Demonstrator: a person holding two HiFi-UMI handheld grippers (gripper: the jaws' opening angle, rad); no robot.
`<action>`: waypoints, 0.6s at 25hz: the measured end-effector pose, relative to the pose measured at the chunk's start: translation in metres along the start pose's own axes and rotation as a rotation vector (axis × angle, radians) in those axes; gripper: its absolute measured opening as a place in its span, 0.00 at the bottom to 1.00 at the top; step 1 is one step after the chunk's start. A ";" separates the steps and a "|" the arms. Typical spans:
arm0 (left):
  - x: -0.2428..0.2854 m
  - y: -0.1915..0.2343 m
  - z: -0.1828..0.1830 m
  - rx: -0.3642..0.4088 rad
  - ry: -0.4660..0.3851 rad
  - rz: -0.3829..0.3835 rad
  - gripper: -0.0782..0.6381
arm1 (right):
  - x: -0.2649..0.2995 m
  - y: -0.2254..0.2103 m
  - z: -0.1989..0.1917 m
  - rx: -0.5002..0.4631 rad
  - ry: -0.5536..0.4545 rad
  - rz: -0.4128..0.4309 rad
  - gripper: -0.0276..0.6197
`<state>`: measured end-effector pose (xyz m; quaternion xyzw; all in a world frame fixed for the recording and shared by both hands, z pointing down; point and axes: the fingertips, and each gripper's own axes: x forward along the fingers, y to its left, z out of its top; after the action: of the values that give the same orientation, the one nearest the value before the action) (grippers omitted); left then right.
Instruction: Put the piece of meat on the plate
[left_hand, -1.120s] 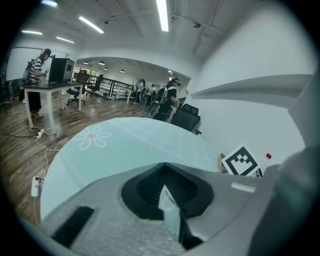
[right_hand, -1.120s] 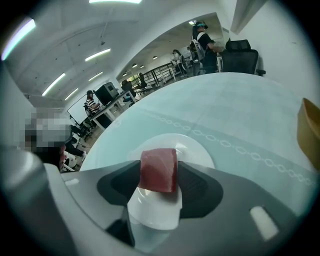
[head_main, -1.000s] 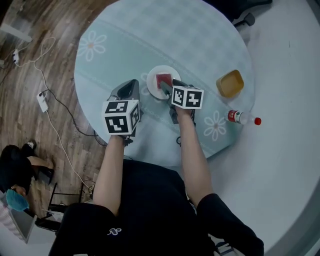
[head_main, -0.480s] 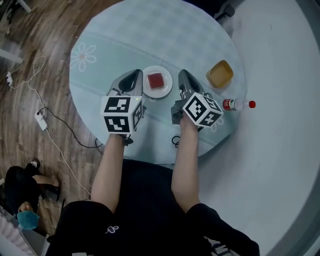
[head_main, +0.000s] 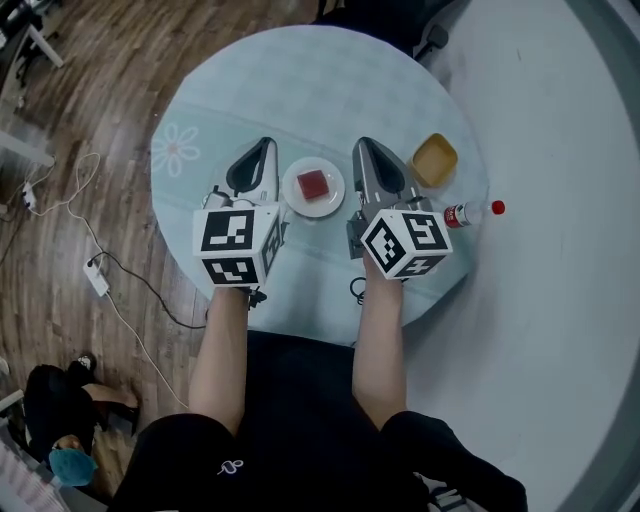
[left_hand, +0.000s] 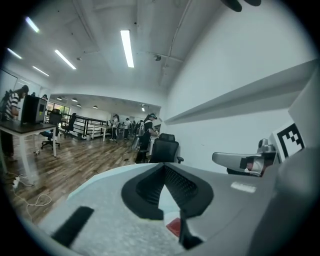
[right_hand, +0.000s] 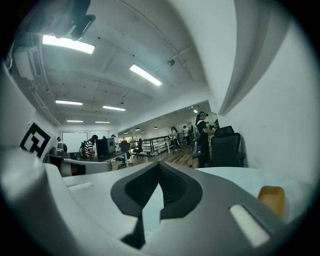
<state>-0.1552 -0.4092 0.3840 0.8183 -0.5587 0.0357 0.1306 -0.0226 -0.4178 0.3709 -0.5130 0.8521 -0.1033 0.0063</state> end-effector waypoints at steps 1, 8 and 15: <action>-0.002 0.000 0.002 -0.002 -0.005 0.004 0.10 | -0.001 0.002 0.002 -0.020 -0.001 -0.007 0.06; -0.016 0.006 0.002 0.004 -0.020 0.033 0.10 | -0.002 0.017 0.004 0.011 -0.006 0.026 0.06; -0.022 0.005 -0.003 -0.010 -0.014 0.036 0.10 | -0.009 0.024 0.002 -0.018 0.011 0.036 0.06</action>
<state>-0.1681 -0.3900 0.3832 0.8077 -0.5743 0.0293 0.1301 -0.0392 -0.3995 0.3634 -0.4969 0.8622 -0.0983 -0.0013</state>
